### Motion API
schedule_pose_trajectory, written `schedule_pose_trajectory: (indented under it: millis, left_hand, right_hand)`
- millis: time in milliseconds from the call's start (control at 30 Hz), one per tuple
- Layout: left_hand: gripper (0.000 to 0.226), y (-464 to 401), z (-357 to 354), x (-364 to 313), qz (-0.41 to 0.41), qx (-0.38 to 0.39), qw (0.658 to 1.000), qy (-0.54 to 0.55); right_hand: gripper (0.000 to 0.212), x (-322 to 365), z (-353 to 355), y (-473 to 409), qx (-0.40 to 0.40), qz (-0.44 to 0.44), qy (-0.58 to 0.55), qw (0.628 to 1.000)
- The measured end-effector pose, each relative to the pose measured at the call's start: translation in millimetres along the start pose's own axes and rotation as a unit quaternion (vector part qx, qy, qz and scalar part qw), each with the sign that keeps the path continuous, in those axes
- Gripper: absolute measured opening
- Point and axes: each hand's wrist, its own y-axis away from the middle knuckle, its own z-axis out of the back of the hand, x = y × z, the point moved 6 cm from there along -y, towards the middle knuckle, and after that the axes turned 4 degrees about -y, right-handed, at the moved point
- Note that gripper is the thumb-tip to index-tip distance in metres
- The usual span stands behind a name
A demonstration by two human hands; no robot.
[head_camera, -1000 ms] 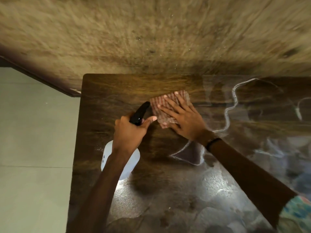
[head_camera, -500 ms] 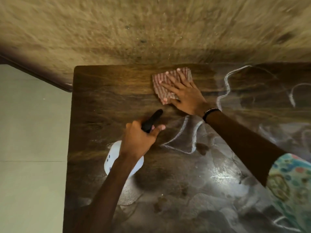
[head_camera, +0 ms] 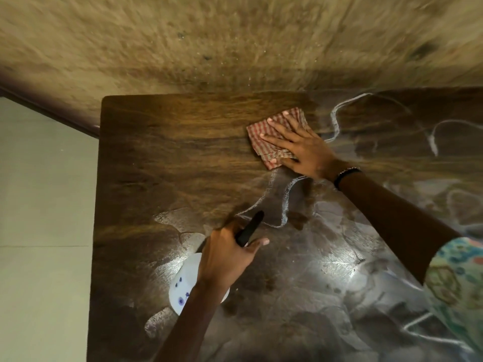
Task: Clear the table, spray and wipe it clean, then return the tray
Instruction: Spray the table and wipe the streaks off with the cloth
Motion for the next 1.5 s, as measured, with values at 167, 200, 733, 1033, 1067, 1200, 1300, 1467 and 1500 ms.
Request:
schedule_pose_trajectory:
  millis: [167, 200, 733, 1033, 1067, 1200, 1300, 1467, 1500]
  left_hand:
    - [0.047, 11, 7, 14, 0.06, -0.029, 0.998, 0.001]
    - [0.046, 13, 8, 17, 0.068, -0.036, 0.997, 0.005]
    - [0.025, 25, 29, 30, 0.05, -0.084, 0.992, 0.084]
    - [0.03, 40, 35, 47, 0.057, -0.095, 0.987, 0.113]
    - [0.031, 42, 35, 49, 0.055, -0.098, 0.988, 0.11]
    - [0.034, 48, 36, 53, 0.045, -0.101, 0.989, 0.096]
    - [0.031, 55, 36, 59, 0.055, -0.096, 0.988, 0.11]
    - [0.027, 69, 35, 70, 0.056, -0.095, 0.986, 0.123]
    - [0.026, 71, 34, 71, 0.051, -0.097, 0.987, 0.118]
  right_hand:
    - [0.065, 1, -2, 0, 0.006, -0.012, -0.001, 1.0]
    - [0.064, 3, -3, 0, 0.004, -0.017, -0.001, 1.0]
    - [0.06, 76, -45, 99, 0.007, 0.048, 0.038, 0.998]
    - [0.066, 72, -33, 28, -0.038, -0.143, -0.006, 0.989]
    - [0.065, 90, -41, 24, -0.03, -0.118, 0.004, 0.993]
    - [0.06, 130, -62, 57, -0.007, 0.004, 0.038, 0.999]
    - [0.059, 110, -62, 104, 0.002, 0.022, 0.046, 0.999]
    - [0.062, 57, -41, 112, -0.01, -0.11, 0.008, 0.994]
    - [0.063, 59, -38, 101, -0.032, -0.147, -0.007, 0.989]
